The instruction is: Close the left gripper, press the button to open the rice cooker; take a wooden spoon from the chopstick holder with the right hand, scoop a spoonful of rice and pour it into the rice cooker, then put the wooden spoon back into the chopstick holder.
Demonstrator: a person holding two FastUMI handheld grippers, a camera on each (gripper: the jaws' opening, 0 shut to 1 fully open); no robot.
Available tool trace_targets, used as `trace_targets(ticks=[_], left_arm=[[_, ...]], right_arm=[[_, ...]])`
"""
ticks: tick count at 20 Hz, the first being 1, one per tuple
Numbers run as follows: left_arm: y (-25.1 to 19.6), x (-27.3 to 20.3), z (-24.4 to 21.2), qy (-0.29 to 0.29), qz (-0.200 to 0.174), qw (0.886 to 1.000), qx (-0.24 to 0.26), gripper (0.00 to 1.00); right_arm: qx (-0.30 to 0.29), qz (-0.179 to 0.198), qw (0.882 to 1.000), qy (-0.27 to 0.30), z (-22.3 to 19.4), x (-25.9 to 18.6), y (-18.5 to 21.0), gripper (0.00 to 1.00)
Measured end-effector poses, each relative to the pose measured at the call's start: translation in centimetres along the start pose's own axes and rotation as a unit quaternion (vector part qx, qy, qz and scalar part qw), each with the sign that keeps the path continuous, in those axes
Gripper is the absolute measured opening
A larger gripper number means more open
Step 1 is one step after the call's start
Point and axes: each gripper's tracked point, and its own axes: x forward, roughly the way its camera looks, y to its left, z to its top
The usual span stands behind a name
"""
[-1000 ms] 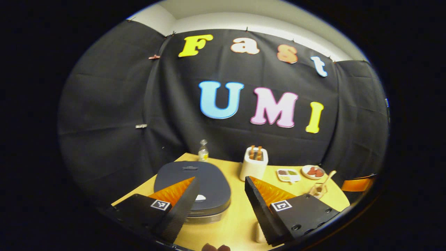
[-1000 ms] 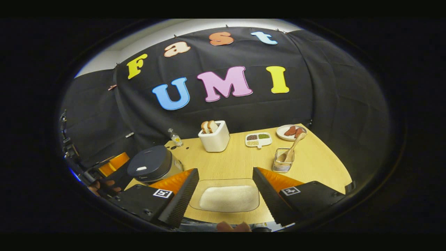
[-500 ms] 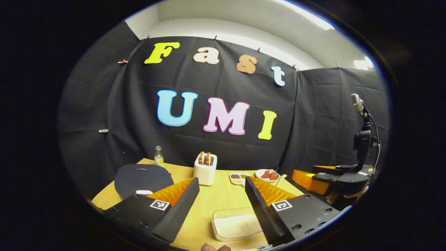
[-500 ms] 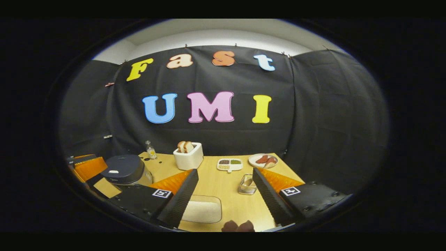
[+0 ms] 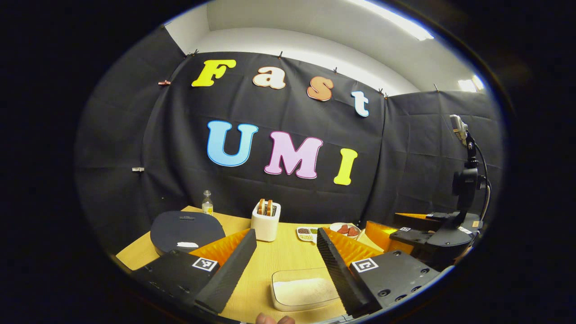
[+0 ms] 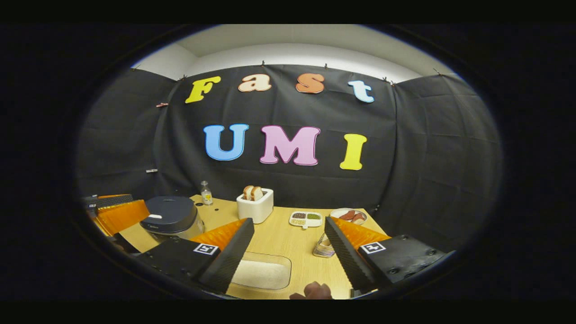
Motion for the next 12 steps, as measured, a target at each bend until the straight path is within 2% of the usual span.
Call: trace_targets(ticks=[12], left_arm=[[0.88, 0.09, -0.37, 0.005, 0.007, 1.0, 0.006, 0.93]], right_arm=[[-0.013, -0.011, 1.0, 0.012, -0.66, 0.15, 0.07, 0.98]])
